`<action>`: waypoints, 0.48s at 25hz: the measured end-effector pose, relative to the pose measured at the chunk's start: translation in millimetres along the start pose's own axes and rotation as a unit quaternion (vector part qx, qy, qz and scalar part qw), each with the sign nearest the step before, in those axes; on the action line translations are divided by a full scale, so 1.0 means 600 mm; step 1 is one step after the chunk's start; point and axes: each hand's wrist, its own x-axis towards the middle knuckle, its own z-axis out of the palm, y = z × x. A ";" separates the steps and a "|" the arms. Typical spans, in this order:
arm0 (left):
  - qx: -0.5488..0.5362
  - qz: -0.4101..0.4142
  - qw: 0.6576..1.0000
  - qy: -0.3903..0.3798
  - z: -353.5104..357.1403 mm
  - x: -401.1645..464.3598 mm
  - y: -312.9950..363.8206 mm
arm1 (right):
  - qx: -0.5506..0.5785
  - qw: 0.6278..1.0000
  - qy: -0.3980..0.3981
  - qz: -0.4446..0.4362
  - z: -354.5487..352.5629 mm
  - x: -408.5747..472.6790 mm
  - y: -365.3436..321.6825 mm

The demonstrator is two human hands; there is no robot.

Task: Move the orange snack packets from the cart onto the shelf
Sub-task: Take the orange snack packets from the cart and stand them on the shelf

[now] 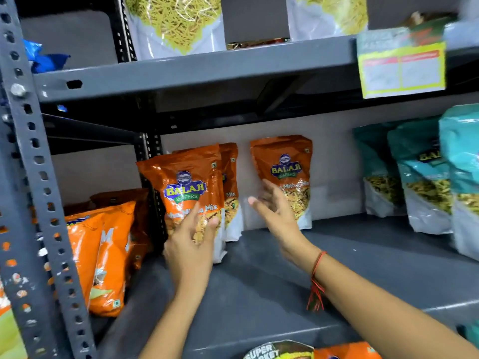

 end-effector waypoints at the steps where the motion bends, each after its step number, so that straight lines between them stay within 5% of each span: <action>1: -0.061 -0.002 0.998 -0.014 0.026 -0.013 0.032 | 0.014 0.999 0.026 -0.027 -0.016 -0.022 -0.019; 6: -0.339 -0.066 0.931 -0.117 0.161 -0.098 0.181 | 0.018 0.982 0.148 -0.112 -0.150 -0.128 -0.112; 12: -0.488 -0.128 0.805 -0.312 0.342 -0.293 0.333 | -0.094 0.938 0.299 -0.146 -0.372 -0.260 -0.195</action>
